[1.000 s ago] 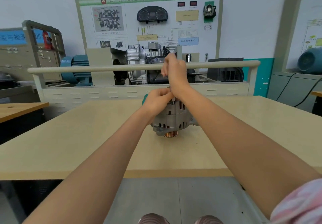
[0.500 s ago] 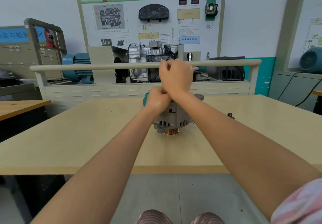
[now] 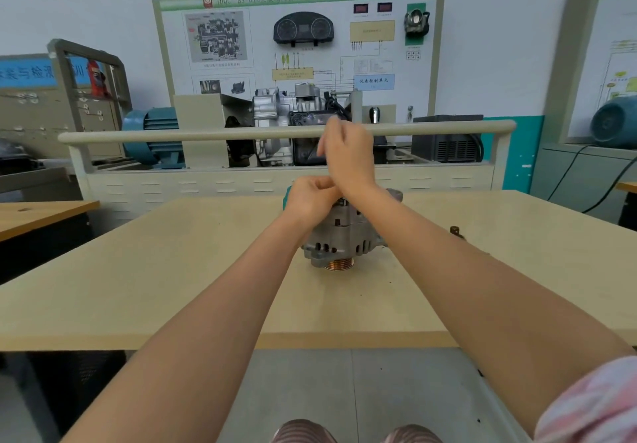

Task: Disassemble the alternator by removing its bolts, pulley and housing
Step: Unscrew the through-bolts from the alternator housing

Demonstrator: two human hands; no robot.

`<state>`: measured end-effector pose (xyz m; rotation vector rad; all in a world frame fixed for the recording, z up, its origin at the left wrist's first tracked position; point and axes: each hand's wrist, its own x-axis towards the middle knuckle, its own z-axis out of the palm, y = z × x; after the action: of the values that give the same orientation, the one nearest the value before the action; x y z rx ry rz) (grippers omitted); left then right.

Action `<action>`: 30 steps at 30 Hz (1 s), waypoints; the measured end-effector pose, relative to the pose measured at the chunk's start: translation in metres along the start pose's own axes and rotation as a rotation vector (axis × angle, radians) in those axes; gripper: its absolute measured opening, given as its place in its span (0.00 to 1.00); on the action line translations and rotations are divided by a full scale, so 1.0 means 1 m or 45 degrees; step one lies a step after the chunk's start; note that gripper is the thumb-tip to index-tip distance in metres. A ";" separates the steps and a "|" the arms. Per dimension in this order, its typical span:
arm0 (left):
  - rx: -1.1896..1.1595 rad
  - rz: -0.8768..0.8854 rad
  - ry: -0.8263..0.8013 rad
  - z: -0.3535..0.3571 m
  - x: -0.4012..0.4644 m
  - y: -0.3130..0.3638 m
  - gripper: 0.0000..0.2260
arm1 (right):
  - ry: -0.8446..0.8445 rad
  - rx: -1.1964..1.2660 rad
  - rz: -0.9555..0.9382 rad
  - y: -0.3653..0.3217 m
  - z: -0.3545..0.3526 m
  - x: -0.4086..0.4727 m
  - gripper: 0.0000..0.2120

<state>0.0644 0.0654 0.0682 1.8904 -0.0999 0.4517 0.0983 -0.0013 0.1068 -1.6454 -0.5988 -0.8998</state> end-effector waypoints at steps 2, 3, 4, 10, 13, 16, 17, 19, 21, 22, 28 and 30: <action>0.039 -0.045 0.062 0.001 0.002 0.000 0.14 | 0.074 -0.610 -0.292 0.004 0.001 -0.007 0.16; 0.053 -0.067 0.081 0.002 0.002 0.000 0.14 | 0.095 -0.821 -0.326 0.003 0.002 -0.008 0.15; 0.057 -0.079 0.093 0.003 0.002 0.000 0.14 | 0.095 -0.927 -0.326 0.003 0.002 -0.008 0.15; -0.009 0.014 -0.045 0.002 -0.007 0.004 0.05 | -0.038 0.225 0.248 -0.008 -0.006 0.013 0.24; 0.004 0.025 -0.091 -0.002 -0.006 0.003 0.07 | -0.035 0.810 0.524 -0.010 -0.010 0.022 0.21; -0.018 0.018 -0.067 -0.001 -0.006 0.002 0.05 | 0.027 0.938 0.589 -0.013 -0.008 0.018 0.23; -0.029 0.015 -0.052 0.000 -0.006 0.002 0.04 | 0.044 0.824 0.535 -0.012 -0.007 0.015 0.24; -0.013 0.000 -0.009 0.002 -0.005 0.001 0.04 | 0.026 0.338 0.238 -0.008 -0.006 0.006 0.22; 0.038 -0.035 0.056 0.002 -0.001 -0.001 0.09 | -0.017 -0.450 -0.134 -0.003 -0.003 -0.005 0.16; 0.067 -0.051 0.077 0.002 0.001 -0.001 0.10 | 0.014 -0.796 -0.234 -0.002 0.000 -0.009 0.14; 0.059 -0.019 0.082 0.003 -0.001 -0.001 0.12 | 0.054 -0.503 -0.170 -0.009 0.003 -0.003 0.21; 0.013 0.020 0.005 0.001 -0.003 -0.001 0.08 | 0.012 0.083 0.103 -0.010 -0.001 0.006 0.24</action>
<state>0.0623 0.0641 0.0660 1.8998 -0.1097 0.4674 0.0934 -0.0001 0.1179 -1.5947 -0.5455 -0.8204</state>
